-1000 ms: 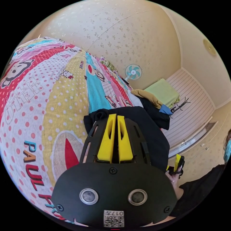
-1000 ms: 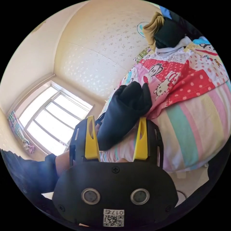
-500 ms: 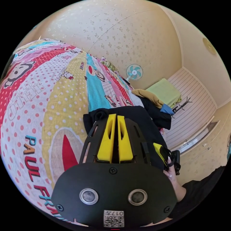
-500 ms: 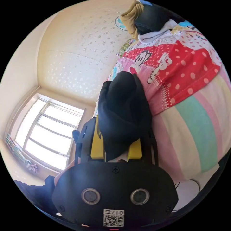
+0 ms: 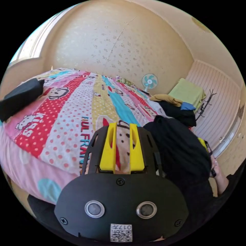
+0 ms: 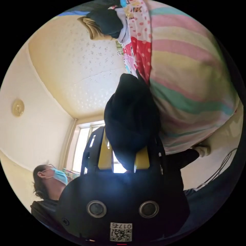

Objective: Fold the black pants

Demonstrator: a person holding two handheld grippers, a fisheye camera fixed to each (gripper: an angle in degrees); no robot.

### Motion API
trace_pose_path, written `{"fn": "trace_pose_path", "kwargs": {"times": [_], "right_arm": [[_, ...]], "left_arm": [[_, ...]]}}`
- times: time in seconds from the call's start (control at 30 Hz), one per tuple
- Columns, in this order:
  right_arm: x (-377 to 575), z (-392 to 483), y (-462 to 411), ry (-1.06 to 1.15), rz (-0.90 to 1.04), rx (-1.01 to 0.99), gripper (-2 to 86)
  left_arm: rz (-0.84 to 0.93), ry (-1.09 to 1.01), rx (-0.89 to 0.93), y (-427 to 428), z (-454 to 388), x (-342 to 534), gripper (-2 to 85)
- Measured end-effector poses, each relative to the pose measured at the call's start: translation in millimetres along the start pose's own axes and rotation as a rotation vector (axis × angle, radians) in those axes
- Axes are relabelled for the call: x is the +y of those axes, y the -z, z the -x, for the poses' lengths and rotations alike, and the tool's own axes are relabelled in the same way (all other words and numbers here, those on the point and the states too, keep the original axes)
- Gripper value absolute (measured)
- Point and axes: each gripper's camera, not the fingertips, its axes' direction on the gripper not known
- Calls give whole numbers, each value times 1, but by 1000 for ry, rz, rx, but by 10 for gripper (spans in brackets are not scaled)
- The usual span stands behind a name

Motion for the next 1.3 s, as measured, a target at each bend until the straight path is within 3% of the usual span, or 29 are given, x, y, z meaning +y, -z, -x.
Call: {"fn": "trace_pose_path", "kwargs": {"times": [0.2,0.33,0.57,0.8,0.93,1.03,1.1,1.17,1.23,1.3], "right_arm": [[-19,47,-52,100,118,-97,129],[-44,63,-130,161,249,-221,128],[-78,79,-357,147,491,-460,129],[-18,63,-616,66,692,-624,128],[7,-4,-691,42,679,-419,127],[7,-104,-722,20,699,-55,127],[-10,-188,-723,54,788,349,125],[-28,-238,-703,-34,803,565,125],[-42,-261,-685,-86,830,440,121],[-56,-260,-670,-75,873,466,112]], "left_arm": [[-24,-95,-49,-7,-13,28,72],[-46,-56,50,-1,0,30,70],[-54,17,263,5,31,27,65],[-53,39,337,8,41,24,64],[-48,51,340,10,42,21,56],[-40,60,340,10,42,18,52],[-33,66,344,9,44,16,51],[-21,82,372,7,48,12,51],[-17,91,387,6,51,10,50],[-13,92,385,5,51,9,49]]}}
